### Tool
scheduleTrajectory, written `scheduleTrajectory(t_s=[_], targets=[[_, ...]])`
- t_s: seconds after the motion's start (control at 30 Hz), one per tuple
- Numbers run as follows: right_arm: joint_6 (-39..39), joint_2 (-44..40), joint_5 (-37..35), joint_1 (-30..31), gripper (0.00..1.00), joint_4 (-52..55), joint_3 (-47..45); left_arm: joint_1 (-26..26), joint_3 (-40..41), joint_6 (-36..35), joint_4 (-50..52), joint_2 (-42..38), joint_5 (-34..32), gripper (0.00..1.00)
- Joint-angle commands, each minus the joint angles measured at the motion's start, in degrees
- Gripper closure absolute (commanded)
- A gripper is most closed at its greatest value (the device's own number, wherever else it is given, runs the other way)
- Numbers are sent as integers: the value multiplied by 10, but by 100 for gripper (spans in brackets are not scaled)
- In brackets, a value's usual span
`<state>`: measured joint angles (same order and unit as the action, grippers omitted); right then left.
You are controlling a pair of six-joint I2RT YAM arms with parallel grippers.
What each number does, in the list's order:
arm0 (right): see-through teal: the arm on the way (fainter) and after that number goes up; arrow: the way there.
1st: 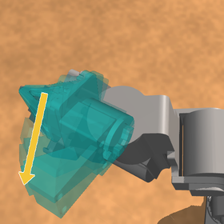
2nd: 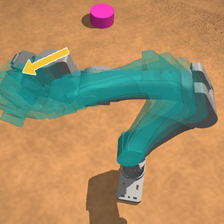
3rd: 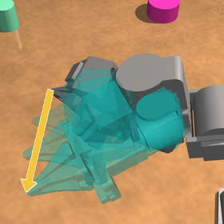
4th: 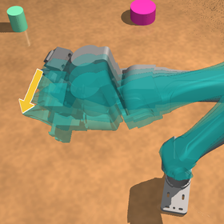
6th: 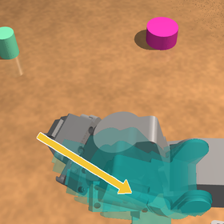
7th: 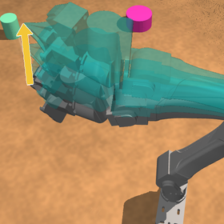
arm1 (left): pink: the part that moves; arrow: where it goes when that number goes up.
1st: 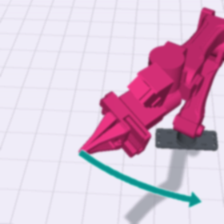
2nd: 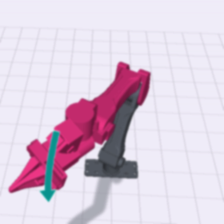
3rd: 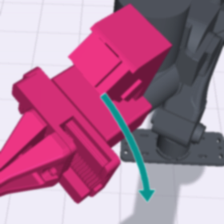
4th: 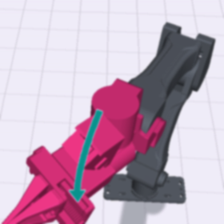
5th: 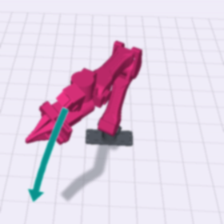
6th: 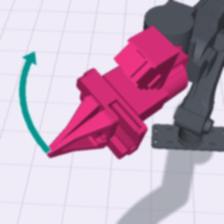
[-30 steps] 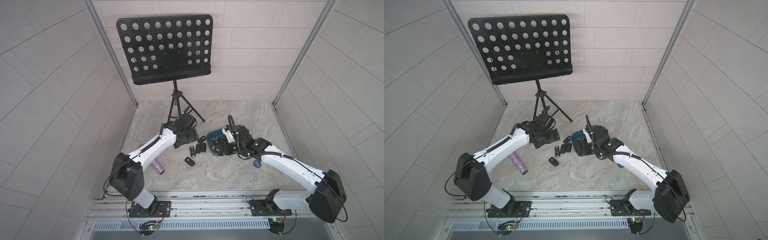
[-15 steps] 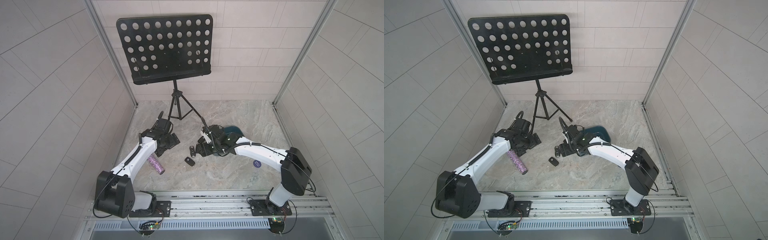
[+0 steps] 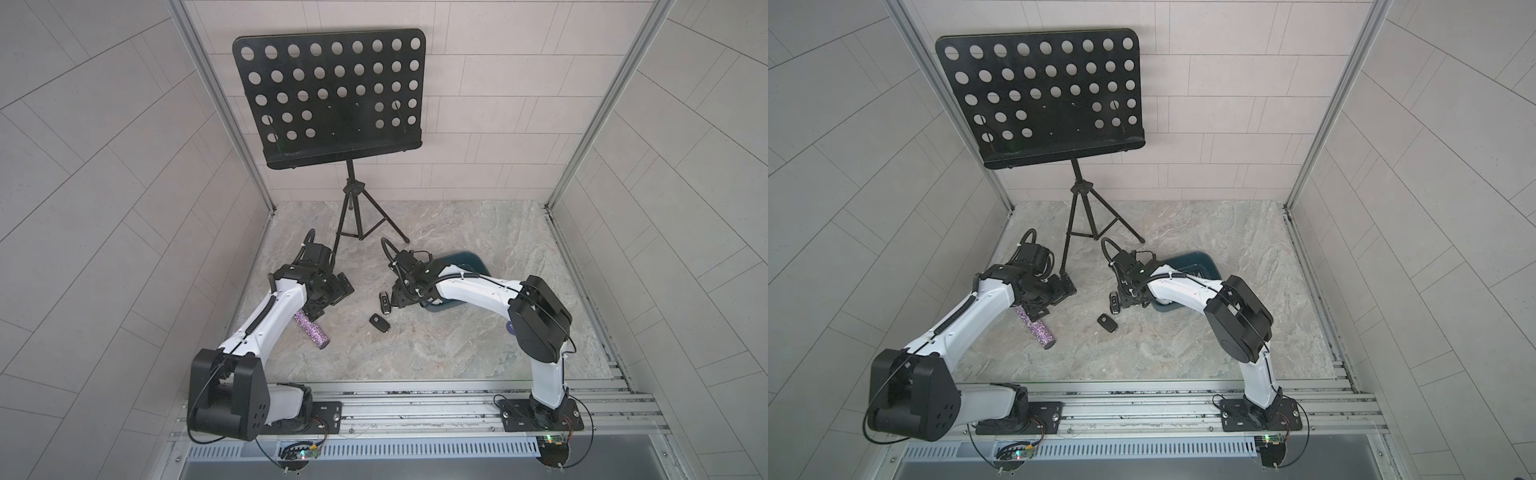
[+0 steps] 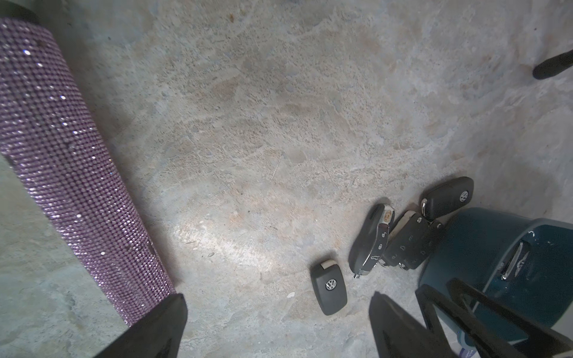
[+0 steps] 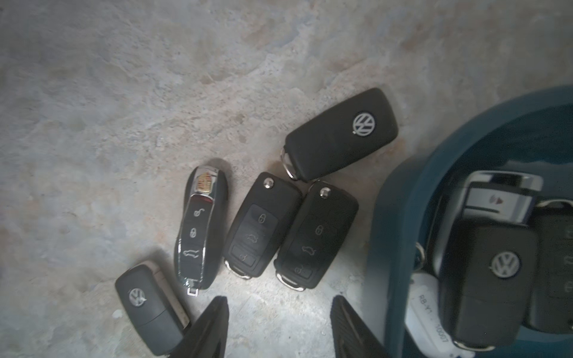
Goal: Place the car key into the storage box
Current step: Pick up the car key from the center of the board.
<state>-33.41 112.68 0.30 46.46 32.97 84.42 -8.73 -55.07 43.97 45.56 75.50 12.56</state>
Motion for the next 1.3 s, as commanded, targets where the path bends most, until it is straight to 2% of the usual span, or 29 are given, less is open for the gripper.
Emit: scheduleTrajectory(t_s=[0.0, 0.3, 0.83, 1.03, 1.27], targets=[[-25, 21, -57, 2, 47, 30, 23, 4, -10, -15, 12, -11, 1, 0], [-42, 65, -107, -2, 48, 54, 55, 6, -8, -14, 13, -17, 0, 0], [-47, 96, -104, -13, 50, 54, 59, 8, -5, -14, 13, -18, 0, 0], [-42, 98, -55, -14, 43, 24, 50, 8, -4, -13, 13, -18, 3, 0], [-40, 106, -57, -14, 43, 27, 52, 8, -4, -14, 14, -22, 2, 0]])
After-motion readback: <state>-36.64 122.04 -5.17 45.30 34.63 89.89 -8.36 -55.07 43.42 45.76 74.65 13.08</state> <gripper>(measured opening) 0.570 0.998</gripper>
